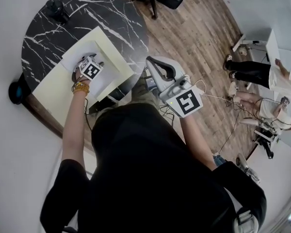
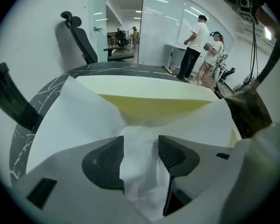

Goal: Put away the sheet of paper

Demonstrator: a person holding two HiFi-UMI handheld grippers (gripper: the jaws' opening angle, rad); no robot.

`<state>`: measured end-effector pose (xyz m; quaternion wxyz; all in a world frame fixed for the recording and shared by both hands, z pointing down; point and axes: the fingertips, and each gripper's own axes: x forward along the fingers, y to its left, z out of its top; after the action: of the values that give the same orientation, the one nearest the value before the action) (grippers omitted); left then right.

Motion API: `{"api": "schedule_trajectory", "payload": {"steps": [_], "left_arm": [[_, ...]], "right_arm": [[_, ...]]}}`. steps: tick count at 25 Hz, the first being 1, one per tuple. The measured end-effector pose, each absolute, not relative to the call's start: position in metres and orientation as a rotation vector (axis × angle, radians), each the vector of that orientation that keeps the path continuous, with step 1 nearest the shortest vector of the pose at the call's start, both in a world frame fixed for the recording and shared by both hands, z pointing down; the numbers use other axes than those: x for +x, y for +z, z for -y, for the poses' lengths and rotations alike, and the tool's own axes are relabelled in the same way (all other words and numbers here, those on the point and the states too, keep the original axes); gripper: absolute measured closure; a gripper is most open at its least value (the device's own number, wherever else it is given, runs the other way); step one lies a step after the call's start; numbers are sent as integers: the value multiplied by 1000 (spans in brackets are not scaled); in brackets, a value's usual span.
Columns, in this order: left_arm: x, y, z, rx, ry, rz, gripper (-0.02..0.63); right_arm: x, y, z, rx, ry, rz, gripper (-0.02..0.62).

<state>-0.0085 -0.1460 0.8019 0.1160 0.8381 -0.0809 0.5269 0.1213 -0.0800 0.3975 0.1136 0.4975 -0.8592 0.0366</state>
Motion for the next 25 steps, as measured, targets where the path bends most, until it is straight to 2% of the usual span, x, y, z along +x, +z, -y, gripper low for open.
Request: {"api": "schedule_trajectory", "payload": {"steps": [3,10,12,17,23,25], "left_arm": [[-9,807,131,2454,1571,185,377],[-12,808,124,2490,1655,120,537],[-13,805,114,2481,1663,57,556],[-21,801,94,2440,1685,-72,565],[-9,805,118,2556,1705,-13,563],[-3,805,124,2616,1719,9,545]], "right_arm": [[121,397,81,1457,99,2526,597],[117,396,82,1449,95,2535,597],[117,395,80,1452,93,2535,597],[122,396,77,1462,97,2528,598],[120,398,77,1452,98,2529,598],[121,397,77,1453,99,2530,597]]}}
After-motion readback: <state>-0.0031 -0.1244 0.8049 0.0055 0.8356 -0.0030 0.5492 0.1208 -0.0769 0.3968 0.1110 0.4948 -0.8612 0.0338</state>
